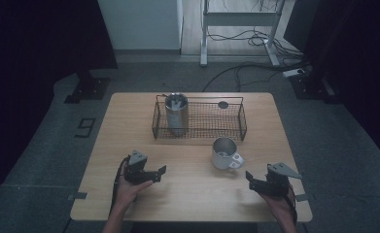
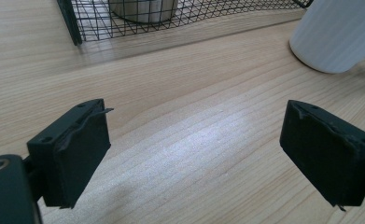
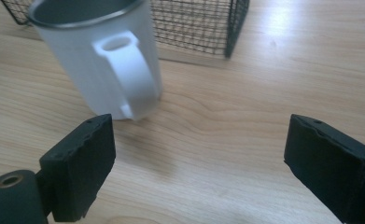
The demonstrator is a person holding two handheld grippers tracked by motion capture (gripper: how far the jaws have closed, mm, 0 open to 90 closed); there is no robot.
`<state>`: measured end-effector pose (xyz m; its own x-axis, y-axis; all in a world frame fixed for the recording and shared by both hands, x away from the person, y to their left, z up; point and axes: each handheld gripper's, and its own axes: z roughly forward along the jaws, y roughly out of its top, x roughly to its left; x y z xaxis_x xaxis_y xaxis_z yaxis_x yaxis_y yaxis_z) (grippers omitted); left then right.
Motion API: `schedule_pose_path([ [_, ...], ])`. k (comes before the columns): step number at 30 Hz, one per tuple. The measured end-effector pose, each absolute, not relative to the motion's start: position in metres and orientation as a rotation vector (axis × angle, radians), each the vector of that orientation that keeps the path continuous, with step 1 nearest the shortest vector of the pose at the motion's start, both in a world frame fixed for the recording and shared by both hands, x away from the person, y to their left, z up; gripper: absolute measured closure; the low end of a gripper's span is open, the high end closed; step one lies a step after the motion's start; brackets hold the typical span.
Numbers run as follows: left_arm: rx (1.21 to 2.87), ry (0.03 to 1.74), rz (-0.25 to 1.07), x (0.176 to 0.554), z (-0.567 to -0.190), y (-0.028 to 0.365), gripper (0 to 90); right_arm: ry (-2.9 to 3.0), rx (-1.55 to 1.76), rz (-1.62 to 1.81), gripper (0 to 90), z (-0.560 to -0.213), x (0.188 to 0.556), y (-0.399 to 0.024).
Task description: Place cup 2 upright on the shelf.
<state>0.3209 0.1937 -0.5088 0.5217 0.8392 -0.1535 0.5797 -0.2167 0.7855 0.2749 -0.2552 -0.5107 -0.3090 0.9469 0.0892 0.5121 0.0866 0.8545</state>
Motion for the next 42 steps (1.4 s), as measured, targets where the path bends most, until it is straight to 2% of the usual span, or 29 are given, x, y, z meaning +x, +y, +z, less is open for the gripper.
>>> schedule_pose_path([
  [19,1.943,1.138,0.351,0.32,-0.511,0.189,8.6,1.921,1.353,1.256,7.2,-0.486,0.281,-0.227],
  [42,1.948,1.109,0.331,0.315,-0.512,0.191,8.6,1.994,1.274,1.242,5.8,-0.468,0.314,-0.198],
])
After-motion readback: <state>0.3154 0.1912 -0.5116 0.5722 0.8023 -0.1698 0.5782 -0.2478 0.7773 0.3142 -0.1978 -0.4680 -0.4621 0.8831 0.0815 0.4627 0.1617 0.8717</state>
